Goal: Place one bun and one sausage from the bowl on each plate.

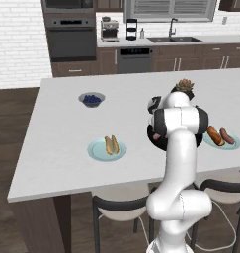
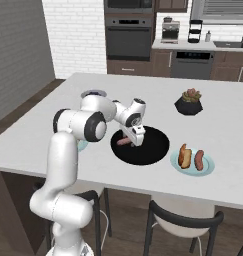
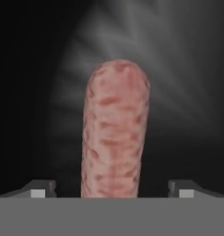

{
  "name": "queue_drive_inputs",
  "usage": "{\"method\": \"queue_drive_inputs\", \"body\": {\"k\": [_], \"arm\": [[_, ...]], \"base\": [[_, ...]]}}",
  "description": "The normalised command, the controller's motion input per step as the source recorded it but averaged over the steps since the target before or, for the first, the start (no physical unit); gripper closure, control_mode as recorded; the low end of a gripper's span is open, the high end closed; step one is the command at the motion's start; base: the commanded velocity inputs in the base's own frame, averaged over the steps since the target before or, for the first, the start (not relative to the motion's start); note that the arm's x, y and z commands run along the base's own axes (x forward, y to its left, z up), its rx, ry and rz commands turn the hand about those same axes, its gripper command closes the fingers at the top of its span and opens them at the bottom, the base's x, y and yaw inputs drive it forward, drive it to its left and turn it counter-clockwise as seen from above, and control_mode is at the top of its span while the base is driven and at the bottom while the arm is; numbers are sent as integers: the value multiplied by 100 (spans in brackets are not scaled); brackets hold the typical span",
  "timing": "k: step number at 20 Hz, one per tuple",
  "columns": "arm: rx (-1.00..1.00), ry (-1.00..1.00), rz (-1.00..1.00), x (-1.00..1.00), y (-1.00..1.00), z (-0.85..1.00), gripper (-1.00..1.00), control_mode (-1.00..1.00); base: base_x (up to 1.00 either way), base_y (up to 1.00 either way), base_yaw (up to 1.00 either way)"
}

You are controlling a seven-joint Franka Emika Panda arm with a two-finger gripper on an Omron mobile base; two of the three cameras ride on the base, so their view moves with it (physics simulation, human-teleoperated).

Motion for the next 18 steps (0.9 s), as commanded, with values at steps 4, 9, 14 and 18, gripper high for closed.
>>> {"method": "queue_drive_inputs", "body": {"k": [4, 9, 14, 18], "arm": [[0, 0, 0, 0, 0, 0, 100, -100], [0, 0, 0, 0, 0, 0, 100, -100], [-6, -3, 5, -29, 17, 50, 100, -100], [-7, -1, 0, -49, 70, 100, 100, -100]], "base": [[0, 0, 0], [0, 0, 0], [0, 0, 0], [0, 0, 0]]}}
